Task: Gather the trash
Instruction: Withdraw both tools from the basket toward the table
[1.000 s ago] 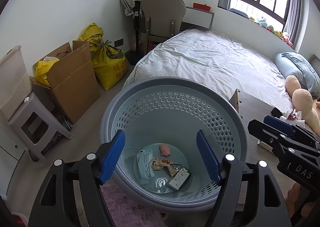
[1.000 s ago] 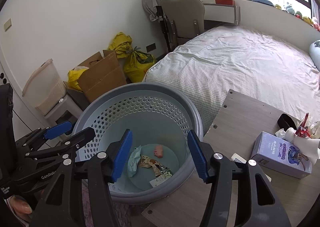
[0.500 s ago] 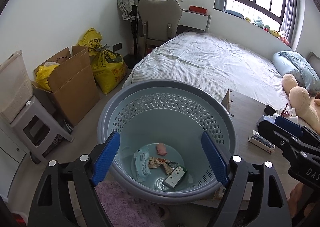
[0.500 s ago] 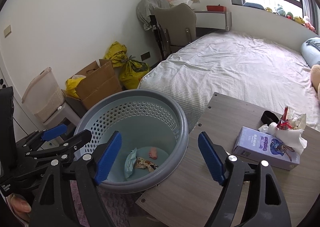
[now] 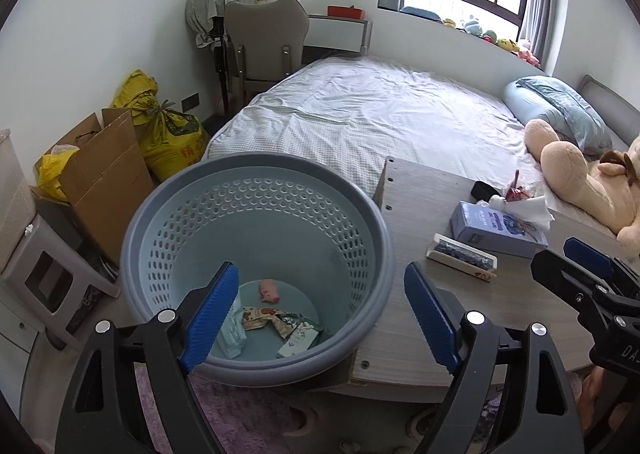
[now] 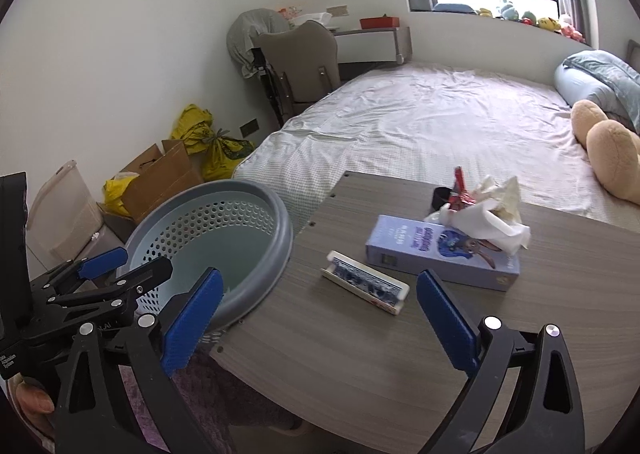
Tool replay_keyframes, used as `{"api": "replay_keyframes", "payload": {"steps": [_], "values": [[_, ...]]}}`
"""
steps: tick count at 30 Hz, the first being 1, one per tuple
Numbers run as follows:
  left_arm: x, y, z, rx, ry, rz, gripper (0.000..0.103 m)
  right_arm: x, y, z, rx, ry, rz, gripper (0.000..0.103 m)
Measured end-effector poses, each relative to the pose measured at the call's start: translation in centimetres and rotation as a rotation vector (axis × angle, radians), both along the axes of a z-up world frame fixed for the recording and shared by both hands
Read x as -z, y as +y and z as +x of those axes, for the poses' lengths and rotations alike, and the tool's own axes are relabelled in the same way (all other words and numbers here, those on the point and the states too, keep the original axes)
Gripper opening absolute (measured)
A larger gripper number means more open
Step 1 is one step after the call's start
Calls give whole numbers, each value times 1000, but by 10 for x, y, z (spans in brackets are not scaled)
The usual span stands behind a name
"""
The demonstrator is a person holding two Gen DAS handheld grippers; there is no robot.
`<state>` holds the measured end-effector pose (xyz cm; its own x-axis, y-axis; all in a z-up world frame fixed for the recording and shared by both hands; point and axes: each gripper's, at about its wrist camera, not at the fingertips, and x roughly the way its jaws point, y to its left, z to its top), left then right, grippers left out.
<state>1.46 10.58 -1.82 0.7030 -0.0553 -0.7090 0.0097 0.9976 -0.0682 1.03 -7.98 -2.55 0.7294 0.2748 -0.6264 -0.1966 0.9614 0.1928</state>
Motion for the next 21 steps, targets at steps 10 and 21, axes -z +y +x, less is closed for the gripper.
{"api": "replay_keyframes", "payload": {"steps": [10,21], "values": [[9,-59,3,130,34,-11,83,11,-74,-23,150,21,24,96],[27,-120,20,227,79,24,84,22,-123,-34,228,12,65,97]]}}
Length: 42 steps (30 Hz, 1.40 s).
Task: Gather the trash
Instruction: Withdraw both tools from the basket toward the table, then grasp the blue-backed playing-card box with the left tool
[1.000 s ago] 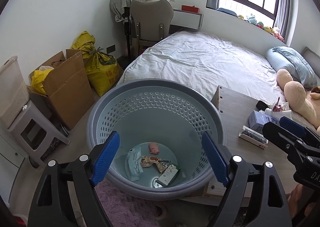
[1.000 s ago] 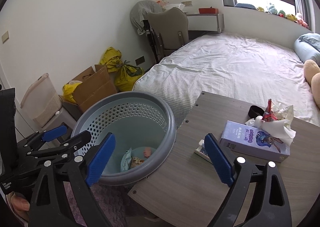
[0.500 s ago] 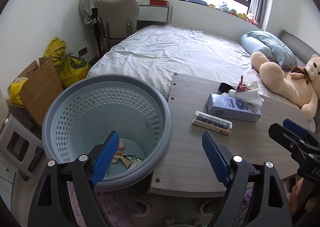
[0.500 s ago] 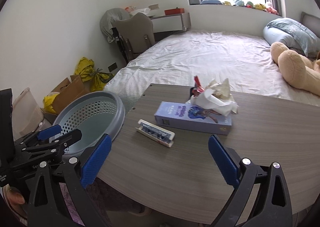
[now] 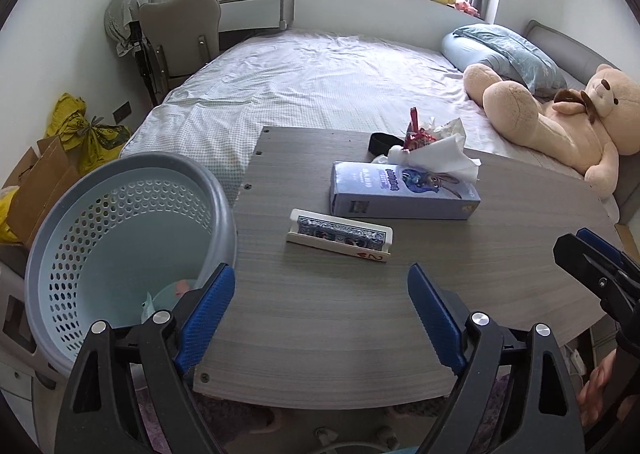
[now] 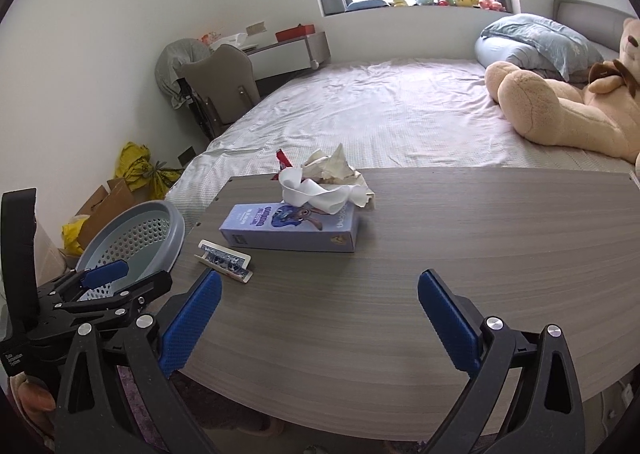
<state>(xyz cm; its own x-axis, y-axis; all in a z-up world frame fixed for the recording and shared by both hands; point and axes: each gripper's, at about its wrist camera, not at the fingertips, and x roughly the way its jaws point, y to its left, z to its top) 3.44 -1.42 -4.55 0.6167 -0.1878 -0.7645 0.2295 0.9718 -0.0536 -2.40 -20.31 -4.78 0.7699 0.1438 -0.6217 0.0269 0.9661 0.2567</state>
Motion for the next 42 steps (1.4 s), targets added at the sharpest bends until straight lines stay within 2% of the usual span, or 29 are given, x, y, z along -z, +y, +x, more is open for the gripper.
{"api": "replay_keyframes", "payload": {"steps": [5,14,37,42], "values": [[15,-13,19,18,52,5,84,10,-20,2,36,14,41,97],[36,-37,48,64,90,37,84,21,-37,10,58,28,80,97],[57,-48,77,90,90,86,84,34,-37,27,35,65,125,97],[56,-47,77,86,79,60,84,34,-38,26,39,62,126,97]]}}
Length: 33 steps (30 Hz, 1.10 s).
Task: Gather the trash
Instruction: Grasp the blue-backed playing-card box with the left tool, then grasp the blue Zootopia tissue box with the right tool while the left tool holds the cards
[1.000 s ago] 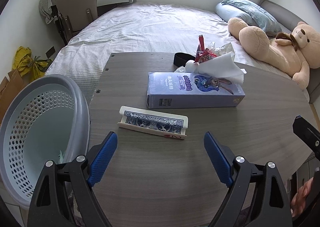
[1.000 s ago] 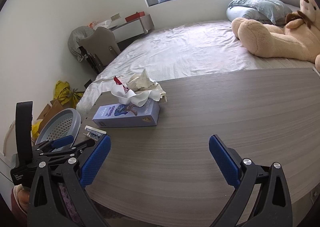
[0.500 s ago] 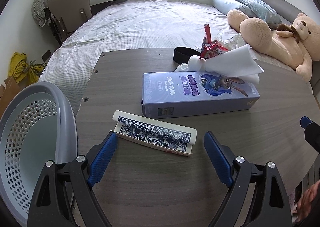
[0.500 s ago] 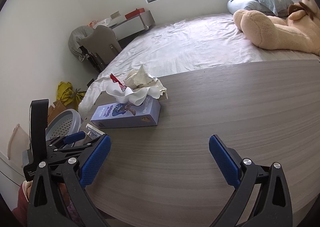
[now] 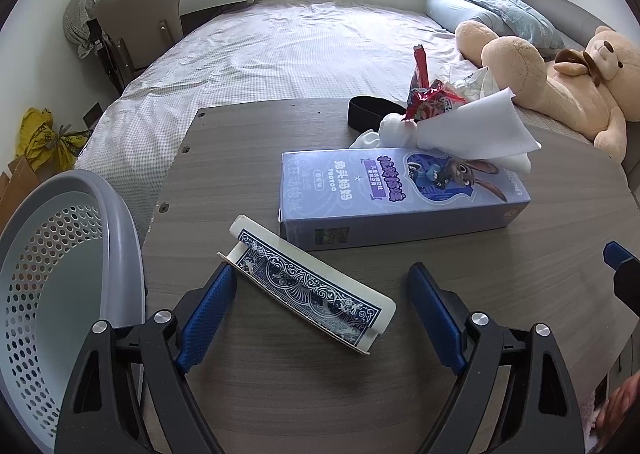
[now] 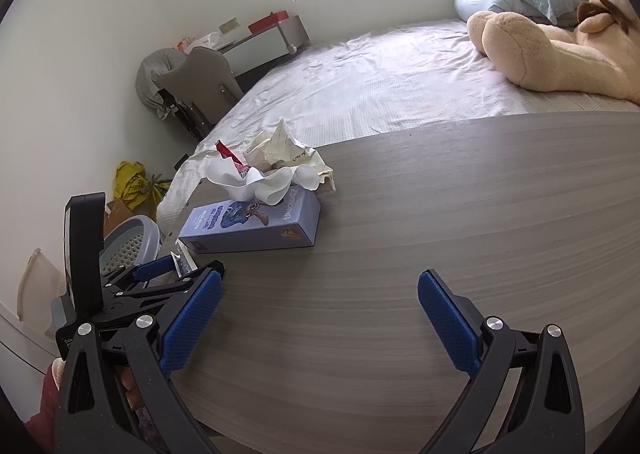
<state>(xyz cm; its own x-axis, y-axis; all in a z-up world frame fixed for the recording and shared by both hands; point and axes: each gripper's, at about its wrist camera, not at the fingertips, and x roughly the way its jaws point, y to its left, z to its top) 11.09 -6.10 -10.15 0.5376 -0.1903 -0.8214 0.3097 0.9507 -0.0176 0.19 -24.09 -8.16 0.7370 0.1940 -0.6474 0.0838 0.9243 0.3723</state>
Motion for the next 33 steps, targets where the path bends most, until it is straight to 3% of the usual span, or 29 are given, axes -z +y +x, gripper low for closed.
{"api": "replay_keyframes", "payload": {"steps": [11,19,33], "values": [[-6,15,-14,-14,9,-58,18,-1,3,-2,-2,-7,0,97],[-9,27,-27,-41,14,-81,16,-5,11,-2,-10,-15,-27,97],[-42,47,-41,-83,-75,-109,16,-14,16,19,0,-35,-89,97]]}}
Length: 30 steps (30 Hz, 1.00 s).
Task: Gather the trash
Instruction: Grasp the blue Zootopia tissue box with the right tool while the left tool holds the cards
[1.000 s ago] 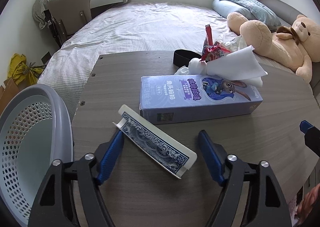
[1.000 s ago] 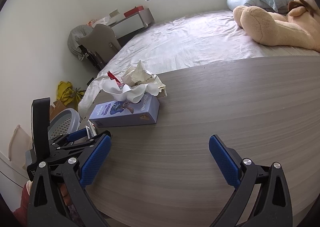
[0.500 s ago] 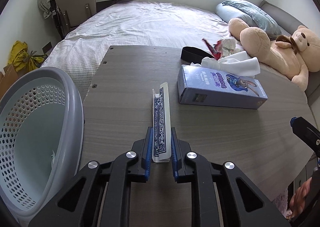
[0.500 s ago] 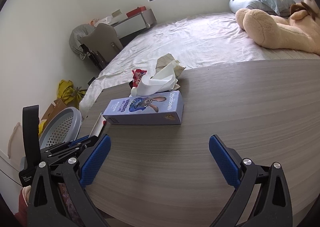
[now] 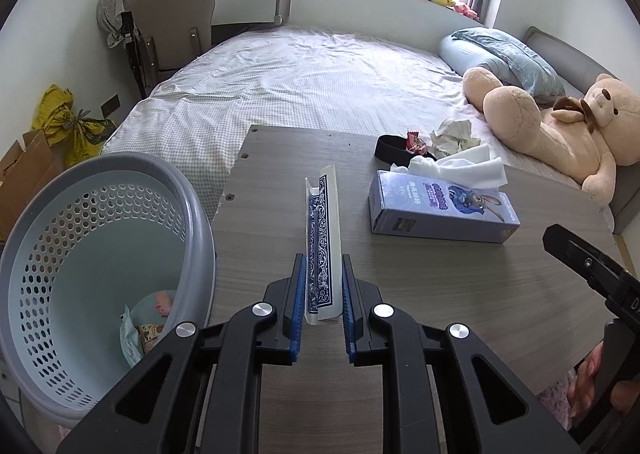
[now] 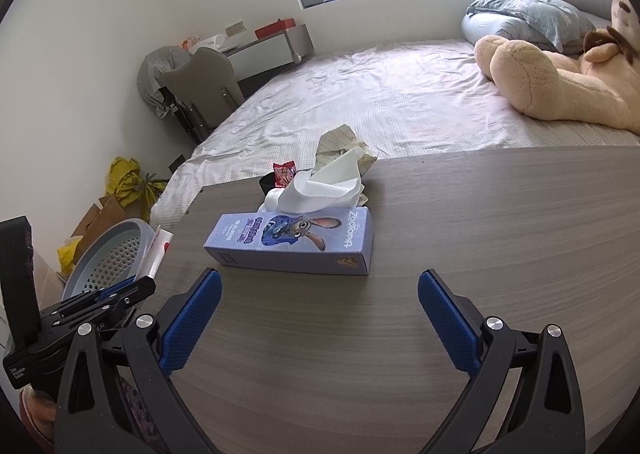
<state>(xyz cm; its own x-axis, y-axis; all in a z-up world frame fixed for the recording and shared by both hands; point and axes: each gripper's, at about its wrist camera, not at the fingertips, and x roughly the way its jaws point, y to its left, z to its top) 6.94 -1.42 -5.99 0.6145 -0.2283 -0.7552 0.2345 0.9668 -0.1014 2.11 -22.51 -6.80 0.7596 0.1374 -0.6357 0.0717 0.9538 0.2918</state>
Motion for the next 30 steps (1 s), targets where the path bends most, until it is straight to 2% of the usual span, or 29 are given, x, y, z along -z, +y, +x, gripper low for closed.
{"api": "replay_keyframes", "payload": {"steps": [5,18,30], "values": [[-6,0,-2,0,-24,5,16,6,5,19,-22,26,-18,97],[-9,10,3,-23,-41,9,16,23,-10,70,-112,79,67,97],[-11,12,4,-33,-40,13,16,26,-8,93,-181,110,66,97]]}}
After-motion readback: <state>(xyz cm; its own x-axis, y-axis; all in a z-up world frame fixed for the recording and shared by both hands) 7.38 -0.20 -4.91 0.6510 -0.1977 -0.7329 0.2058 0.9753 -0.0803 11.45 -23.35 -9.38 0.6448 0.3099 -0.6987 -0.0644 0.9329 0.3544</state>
